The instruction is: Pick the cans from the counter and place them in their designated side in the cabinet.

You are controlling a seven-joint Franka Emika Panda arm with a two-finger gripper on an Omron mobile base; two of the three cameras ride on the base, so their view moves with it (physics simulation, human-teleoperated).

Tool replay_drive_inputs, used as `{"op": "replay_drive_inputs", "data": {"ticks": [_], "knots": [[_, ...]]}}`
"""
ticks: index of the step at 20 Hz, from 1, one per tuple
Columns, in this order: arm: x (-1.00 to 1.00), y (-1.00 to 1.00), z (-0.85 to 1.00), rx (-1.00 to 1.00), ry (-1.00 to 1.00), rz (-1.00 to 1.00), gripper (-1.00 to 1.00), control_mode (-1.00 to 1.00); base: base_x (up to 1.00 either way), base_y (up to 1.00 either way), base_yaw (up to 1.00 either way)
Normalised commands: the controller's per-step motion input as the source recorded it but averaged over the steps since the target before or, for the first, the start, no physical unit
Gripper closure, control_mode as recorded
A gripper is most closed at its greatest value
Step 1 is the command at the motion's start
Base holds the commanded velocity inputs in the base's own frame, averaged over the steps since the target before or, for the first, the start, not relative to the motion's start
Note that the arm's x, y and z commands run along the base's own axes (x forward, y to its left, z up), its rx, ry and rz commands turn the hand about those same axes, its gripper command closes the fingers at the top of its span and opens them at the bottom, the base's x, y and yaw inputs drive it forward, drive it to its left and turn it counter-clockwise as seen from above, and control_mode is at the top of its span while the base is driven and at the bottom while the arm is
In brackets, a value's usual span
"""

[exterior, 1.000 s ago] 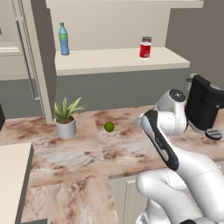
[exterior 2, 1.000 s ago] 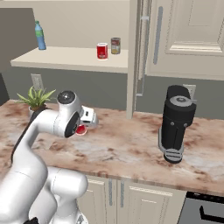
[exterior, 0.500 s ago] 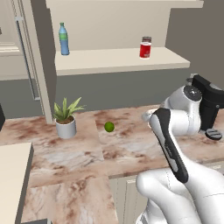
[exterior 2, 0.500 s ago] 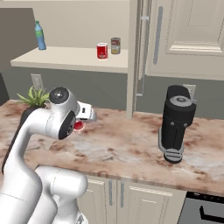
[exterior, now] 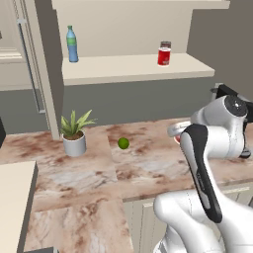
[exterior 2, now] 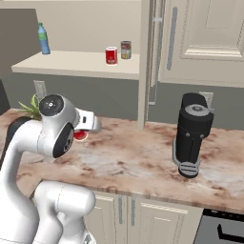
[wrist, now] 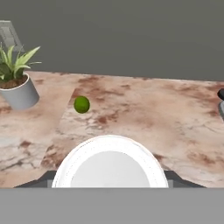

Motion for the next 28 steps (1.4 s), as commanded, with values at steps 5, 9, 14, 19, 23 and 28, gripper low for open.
{"op": "replay_drive_inputs", "data": {"ticks": [5, 9, 14, 19, 23, 28], "knots": [[-0.24, -0.06, 0.32, -0.03, -0.02, 0.0, 1.0, -1.0, 0.0, 0.0, 0.0], [-0.04, -0.1, 0.35, -0.03, 0.0, -0.01, 1.0, -1.0, 0.0, 0.0, 0.0], [-0.13, -0.11, 0.36, -0.02, 0.0, -0.01, 1.0, -1.0, 0.0, 0.0, 0.0], [-0.29, -0.08, 0.34, 0.0, -0.02, 0.0, 1.0, -1.0, 0.0, 0.0, 0.0], [-0.26, -0.03, 0.33, 0.0, -0.03, 0.0, 1.0, -1.0, 0.0, 0.0, 0.0], [-0.15, -0.04, 0.33, 0.0, -0.04, 0.0, 1.0, -1.0, 0.0, 0.0, 0.0]]}}
